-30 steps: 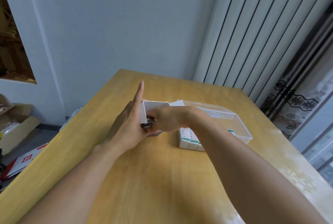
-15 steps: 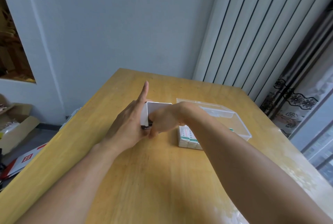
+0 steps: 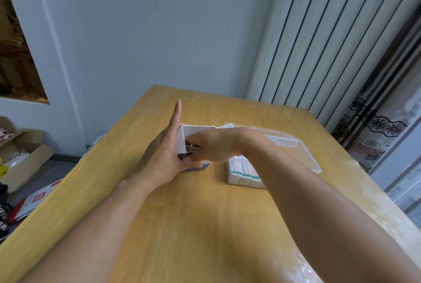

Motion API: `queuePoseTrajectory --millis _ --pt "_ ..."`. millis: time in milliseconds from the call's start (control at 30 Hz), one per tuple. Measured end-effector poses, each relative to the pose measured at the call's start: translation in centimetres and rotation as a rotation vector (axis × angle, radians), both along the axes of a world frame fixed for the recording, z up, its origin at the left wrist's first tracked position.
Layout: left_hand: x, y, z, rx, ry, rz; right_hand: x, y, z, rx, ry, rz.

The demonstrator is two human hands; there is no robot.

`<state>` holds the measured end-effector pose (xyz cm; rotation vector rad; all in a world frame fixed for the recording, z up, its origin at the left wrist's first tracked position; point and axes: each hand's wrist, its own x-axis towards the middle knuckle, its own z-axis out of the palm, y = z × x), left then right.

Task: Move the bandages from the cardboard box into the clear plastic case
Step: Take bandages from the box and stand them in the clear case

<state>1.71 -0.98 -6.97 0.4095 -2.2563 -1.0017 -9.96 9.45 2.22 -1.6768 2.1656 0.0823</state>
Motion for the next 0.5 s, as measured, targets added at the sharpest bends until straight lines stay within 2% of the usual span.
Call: queuePoseTrajectory --millis 233,500 --pt "0.1 -0.1 0.2 0.059 -0.019 0.026 -0.9 0.8 0.3 -0.193 -0.086 0.01" --pt "0.2 -0.1 0.4 0.109 -0.022 0.037 -1.4 0.4 -0.8 -0.455 -0.07 -0.059"
